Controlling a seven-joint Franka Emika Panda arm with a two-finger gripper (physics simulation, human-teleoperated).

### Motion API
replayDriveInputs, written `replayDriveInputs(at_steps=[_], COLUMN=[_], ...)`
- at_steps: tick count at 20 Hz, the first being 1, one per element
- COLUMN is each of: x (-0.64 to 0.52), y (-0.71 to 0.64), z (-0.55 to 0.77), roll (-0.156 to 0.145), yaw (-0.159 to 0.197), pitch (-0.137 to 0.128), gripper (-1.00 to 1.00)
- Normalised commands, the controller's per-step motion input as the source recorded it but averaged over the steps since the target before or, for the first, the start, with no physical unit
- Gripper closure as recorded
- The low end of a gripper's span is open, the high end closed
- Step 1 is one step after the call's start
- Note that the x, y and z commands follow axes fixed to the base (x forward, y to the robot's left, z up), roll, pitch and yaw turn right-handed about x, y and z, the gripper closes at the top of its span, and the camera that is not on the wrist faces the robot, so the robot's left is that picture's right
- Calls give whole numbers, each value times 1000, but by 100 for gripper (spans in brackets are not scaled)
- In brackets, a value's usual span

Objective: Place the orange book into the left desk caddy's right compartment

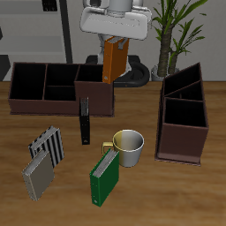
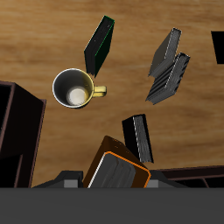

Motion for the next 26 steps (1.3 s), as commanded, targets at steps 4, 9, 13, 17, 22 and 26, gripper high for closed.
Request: replayDriveInputs(at_steps=[4, 9, 13, 17, 22, 26], x=[91, 221, 418, 313, 278, 178], y=[620, 654, 753, 489, 494, 206], z=[138, 127, -110, -32, 119, 34], roll=[44, 7, 19, -28, 0, 3], yaw=[13, 5, 40, 23, 44, 12], pitch=[-1, 24, 100, 56, -3, 5], gripper=[100, 100, 100, 100, 100, 100])
